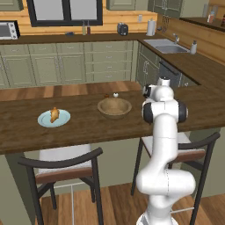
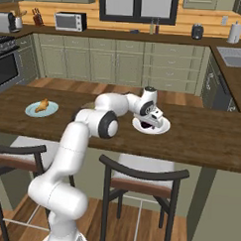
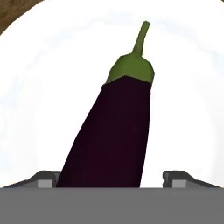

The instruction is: Pick the chicken drumstick and eggplant from their plates and place them in the bowl. Then put the bowl in the fridge.

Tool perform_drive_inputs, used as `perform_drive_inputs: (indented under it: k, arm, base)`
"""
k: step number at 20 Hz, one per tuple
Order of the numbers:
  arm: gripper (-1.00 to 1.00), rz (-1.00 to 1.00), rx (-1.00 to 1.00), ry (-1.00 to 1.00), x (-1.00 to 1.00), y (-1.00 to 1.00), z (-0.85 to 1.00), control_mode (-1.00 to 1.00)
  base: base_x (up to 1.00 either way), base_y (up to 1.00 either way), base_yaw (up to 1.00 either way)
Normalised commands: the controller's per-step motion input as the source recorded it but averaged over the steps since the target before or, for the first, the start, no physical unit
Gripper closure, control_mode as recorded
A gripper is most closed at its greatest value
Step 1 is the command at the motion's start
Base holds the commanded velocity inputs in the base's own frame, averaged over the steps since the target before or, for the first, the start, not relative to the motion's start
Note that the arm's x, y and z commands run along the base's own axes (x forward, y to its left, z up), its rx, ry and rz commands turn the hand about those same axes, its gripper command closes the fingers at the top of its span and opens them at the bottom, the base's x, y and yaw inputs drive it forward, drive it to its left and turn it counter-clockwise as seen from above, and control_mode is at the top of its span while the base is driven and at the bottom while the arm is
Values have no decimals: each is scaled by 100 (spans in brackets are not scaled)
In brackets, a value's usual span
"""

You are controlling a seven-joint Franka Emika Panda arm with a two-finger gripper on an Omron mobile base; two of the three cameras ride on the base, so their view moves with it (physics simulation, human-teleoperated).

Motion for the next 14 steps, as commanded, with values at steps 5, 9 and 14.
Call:
perform_drive_inputs:
  k: [5, 9, 14]
  arm:
    - [100, 0, 0, -3, -4, 0, -7, -100]
    - [100, 0, 0, -19, -54, 2, 51, -100]
    - [100, 0, -3, -24, -90, 20, 100, -100]
  base:
    - [0, 0, 0]
    - [0, 0, 0]
    - [0, 0, 0]
